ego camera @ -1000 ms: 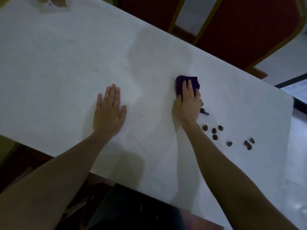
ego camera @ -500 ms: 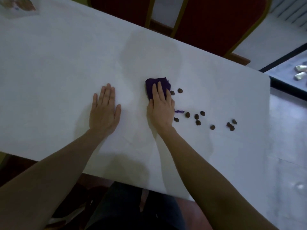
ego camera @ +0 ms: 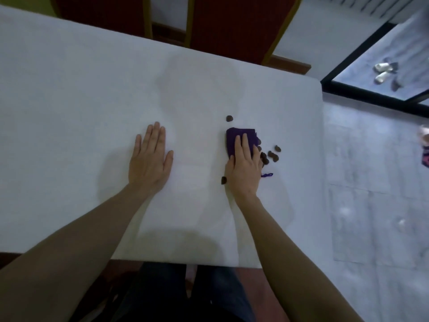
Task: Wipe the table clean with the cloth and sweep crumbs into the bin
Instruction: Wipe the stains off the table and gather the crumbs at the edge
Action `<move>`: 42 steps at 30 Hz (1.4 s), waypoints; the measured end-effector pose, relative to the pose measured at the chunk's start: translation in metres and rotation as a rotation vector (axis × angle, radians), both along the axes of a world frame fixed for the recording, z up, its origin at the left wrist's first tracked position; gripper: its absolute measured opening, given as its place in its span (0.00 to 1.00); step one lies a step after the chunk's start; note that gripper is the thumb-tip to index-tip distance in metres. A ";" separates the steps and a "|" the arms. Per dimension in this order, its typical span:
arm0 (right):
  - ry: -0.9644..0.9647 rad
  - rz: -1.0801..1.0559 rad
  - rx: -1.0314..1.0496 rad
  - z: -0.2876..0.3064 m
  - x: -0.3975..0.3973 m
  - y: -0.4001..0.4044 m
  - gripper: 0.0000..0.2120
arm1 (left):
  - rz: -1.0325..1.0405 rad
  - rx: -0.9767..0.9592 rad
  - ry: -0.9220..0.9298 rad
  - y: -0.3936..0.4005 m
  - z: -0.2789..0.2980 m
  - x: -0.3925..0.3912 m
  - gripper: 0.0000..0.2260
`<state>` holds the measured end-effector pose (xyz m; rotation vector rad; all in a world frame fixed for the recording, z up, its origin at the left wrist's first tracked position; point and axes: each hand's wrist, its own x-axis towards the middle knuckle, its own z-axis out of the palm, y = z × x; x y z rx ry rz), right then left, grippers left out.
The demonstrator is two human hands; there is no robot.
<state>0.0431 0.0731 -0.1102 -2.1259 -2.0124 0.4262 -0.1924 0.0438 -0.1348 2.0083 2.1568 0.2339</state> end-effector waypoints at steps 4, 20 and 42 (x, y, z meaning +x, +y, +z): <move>0.061 -0.005 0.057 0.000 0.029 0.004 0.27 | -0.014 0.002 0.005 0.007 0.002 0.031 0.29; 0.328 0.472 0.103 0.056 0.073 0.159 0.26 | 0.026 -0.012 0.084 0.009 -0.008 0.056 0.30; 0.206 1.136 -0.132 0.013 0.117 0.133 0.24 | 0.055 -0.034 0.076 0.011 -0.007 0.054 0.29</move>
